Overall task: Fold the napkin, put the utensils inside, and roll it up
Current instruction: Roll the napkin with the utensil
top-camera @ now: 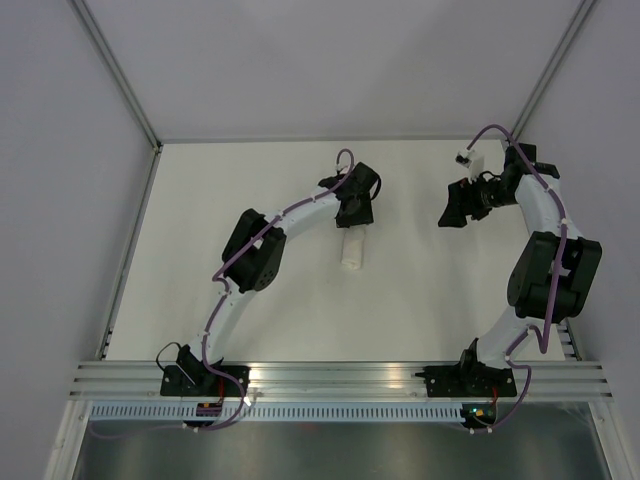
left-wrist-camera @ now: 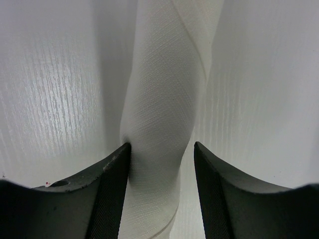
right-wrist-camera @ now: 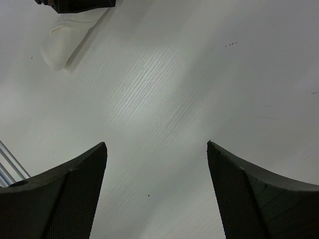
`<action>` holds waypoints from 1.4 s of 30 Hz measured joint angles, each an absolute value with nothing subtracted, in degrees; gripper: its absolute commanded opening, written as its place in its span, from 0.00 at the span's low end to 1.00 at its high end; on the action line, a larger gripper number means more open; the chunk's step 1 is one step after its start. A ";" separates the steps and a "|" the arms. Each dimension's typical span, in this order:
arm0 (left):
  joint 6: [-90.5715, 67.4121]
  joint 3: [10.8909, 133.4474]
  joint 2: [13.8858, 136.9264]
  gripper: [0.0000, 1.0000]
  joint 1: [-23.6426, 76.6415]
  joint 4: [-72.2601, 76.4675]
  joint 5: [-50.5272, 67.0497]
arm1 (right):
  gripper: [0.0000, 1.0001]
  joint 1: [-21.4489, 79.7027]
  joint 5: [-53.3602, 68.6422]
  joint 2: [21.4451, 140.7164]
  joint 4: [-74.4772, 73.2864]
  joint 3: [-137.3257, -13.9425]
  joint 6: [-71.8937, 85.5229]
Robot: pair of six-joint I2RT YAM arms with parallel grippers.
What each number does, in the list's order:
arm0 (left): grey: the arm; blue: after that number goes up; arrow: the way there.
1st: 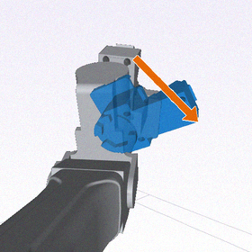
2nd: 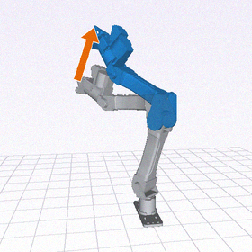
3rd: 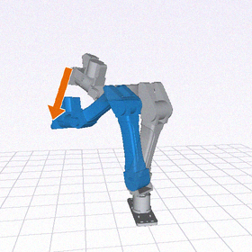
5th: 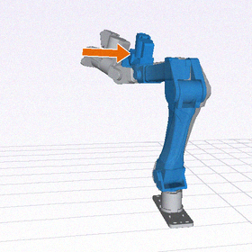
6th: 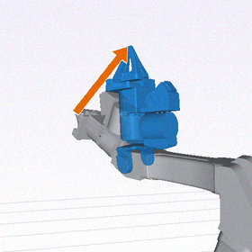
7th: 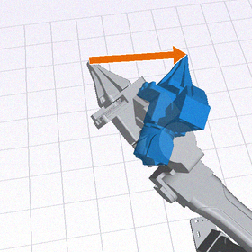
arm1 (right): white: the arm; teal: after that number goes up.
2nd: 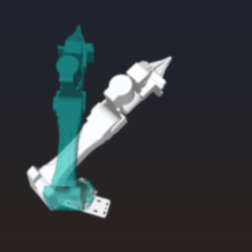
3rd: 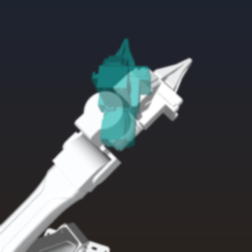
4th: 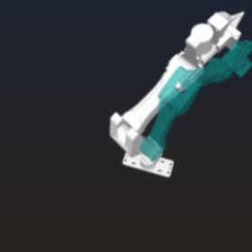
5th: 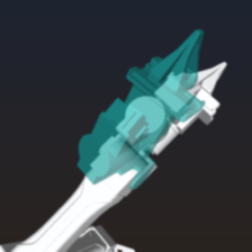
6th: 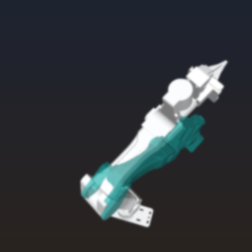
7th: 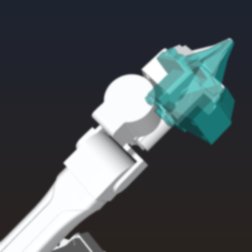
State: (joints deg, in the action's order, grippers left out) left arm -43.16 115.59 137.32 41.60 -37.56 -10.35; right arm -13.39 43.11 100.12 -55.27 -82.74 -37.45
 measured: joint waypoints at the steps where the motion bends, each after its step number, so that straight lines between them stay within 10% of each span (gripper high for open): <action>1: -43.16 115.52 137.27 0.60 41.76 -37.58 -10.76 | 0.86 -13.41 43.11 100.12 -55.31 -82.65 -37.58; 33: -37.10 112.88 131.83 0.70 44.58 -41.08 -18.26 | 0.86 -13.93 43.07 99.31 -55.75 -80.47 -39.13; 42: -30.52 99.46 111.68 0.72 41.67 -36.97 -17.56 | 0.89 -15.38 43.09 97.19 -52.62 -79.22 -35.86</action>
State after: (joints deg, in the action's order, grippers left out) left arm -30.52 99.46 111.68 41.67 -36.97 -17.56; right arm -15.38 43.09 97.19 -52.62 -79.22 -35.86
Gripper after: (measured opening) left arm 0.710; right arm 0.881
